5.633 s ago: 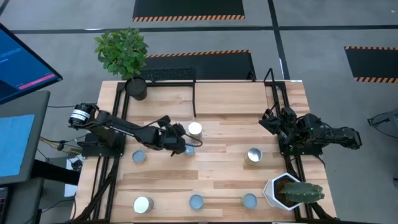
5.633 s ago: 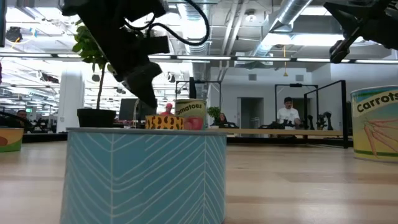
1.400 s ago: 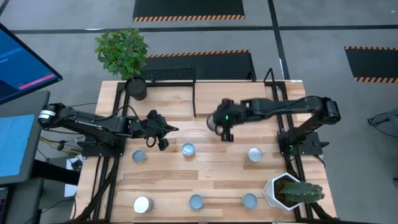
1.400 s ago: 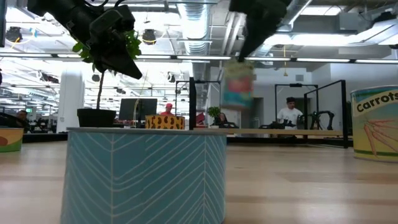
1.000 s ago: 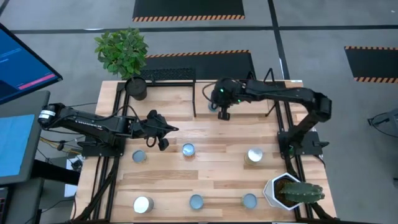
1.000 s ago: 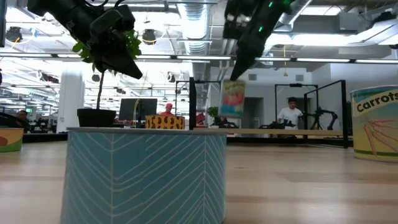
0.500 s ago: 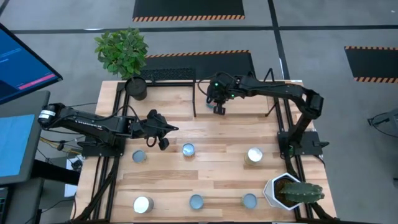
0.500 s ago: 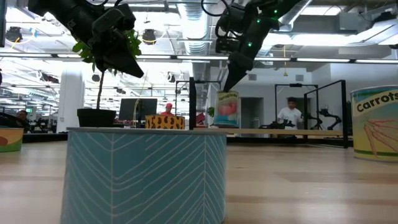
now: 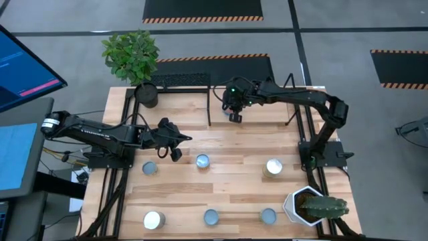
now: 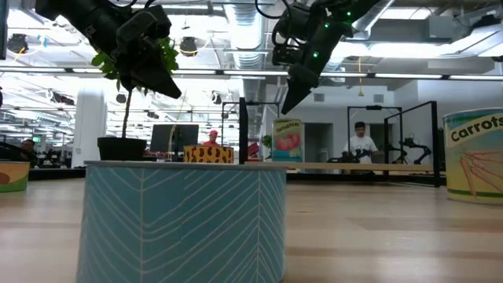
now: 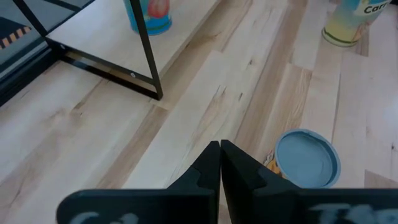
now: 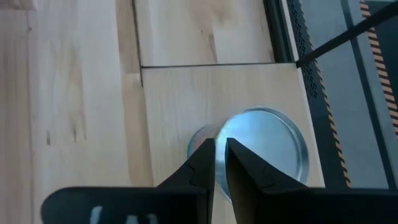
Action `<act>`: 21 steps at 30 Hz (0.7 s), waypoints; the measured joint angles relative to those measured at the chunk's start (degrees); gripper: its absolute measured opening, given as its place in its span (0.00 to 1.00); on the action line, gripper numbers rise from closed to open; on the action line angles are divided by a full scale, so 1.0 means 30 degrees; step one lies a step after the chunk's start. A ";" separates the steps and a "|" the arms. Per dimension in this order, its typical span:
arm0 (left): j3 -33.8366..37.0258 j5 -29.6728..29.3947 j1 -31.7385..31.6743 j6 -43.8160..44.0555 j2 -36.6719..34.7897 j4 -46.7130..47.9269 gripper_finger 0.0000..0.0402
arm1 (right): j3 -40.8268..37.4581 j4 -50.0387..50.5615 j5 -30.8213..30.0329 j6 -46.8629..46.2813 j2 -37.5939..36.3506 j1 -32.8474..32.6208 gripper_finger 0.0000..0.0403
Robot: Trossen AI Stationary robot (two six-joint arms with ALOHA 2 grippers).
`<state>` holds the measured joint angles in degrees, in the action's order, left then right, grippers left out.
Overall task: Pick and place cans onto a shelf
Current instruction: Put the canned tomatoes on the shelf
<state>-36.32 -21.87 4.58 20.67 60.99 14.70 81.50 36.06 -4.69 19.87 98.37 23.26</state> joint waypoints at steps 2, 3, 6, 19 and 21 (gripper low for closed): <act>0.0000 0.0000 -0.0001 0.0000 0.0000 0.0000 0.00 | 0.0574 0.0708 -0.0451 -0.0318 0.0000 -0.0019 0.15; 0.0000 0.0000 0.0001 0.0000 0.0000 0.0000 0.00 | 0.0981 0.1189 -0.1044 -0.0603 -0.0001 -0.0019 0.15; 0.0000 0.0000 -0.0001 0.0007 0.0000 0.0001 0.00 | 0.2136 0.3297 -0.2999 -0.1636 -0.0036 0.0005 0.15; 0.0000 -0.0055 -0.0009 0.0084 0.0000 0.0007 0.00 | -0.0068 0.4920 0.0150 -0.3615 -0.0182 0.1075 0.16; 0.0000 -0.0085 -0.0009 0.0324 0.0000 0.0009 0.00 | -0.0220 0.4020 0.0277 -0.3617 -0.0182 0.1059 0.16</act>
<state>-36.32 -22.12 4.56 21.64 60.99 14.73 80.84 48.12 -3.86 9.02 97.82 26.44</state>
